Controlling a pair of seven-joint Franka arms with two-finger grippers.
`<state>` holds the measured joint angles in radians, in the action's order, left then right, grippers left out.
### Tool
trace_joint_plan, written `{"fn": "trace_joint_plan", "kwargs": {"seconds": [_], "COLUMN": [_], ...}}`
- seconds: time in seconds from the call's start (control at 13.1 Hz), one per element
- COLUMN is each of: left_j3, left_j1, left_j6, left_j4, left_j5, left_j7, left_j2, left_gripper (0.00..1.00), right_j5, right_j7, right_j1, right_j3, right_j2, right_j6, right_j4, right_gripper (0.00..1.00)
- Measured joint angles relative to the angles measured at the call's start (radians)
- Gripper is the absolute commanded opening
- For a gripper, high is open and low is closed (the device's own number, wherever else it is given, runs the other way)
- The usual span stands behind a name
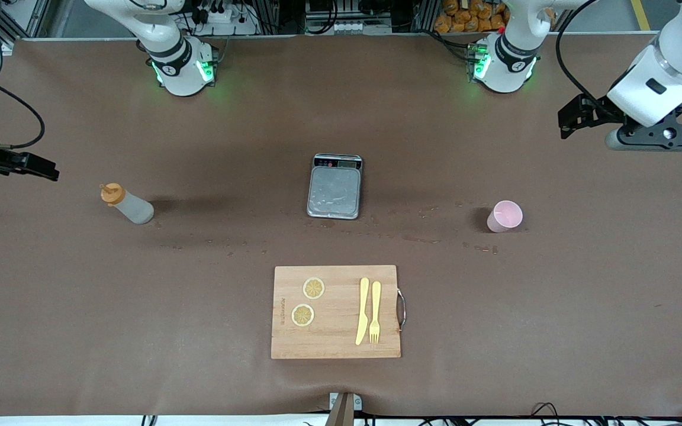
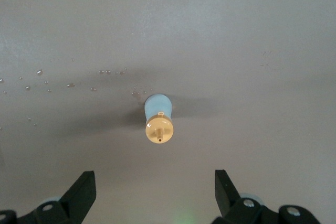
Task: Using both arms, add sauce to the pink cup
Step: 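Move the left gripper toward the pink cup and the right gripper toward the bottle, then grasp the pink cup with the left gripper while the right gripper grasps the bottle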
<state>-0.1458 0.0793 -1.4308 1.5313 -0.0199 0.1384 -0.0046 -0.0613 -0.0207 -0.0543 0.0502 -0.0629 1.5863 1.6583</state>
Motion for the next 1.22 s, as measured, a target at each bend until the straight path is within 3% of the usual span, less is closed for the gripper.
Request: {"fn": "trace_joint_plan", "kwargs": {"seconds": [0.38,0.69,0.99,1.22], "left_j3": [0.003,0.005,0.003,0.004], "left_j1": [-0.006,-0.02,-0.021,-0.021], "left_j6": [0.001,-0.015,-0.157,-0.366], "left_j4": [0.015,0.091,0.248,0.368], "left_j5": [0.012,0.012,0.019,0.064], "left_j7": [0.0,0.0,0.0,0.0], "left_j2": [0.055,0.133,0.145,0.146], "left_gripper": [1.0,1.0,1.0,1.0], "right_j5": [0.014,0.03,0.128,0.205], "right_j7": [-0.027,-0.22,-0.377,-0.447], "right_j1": [-0.052,-0.105,-0.165,-0.22], "right_j3": [0.001,0.002,0.002,0.003], "right_j2": [-0.011,-0.034,-0.061,-0.094], "right_j6": [0.005,-0.023,-0.083,-0.11], "right_j4": [0.0,0.001,0.001,0.002], "right_gripper": [1.0,1.0,1.0,1.0]}}
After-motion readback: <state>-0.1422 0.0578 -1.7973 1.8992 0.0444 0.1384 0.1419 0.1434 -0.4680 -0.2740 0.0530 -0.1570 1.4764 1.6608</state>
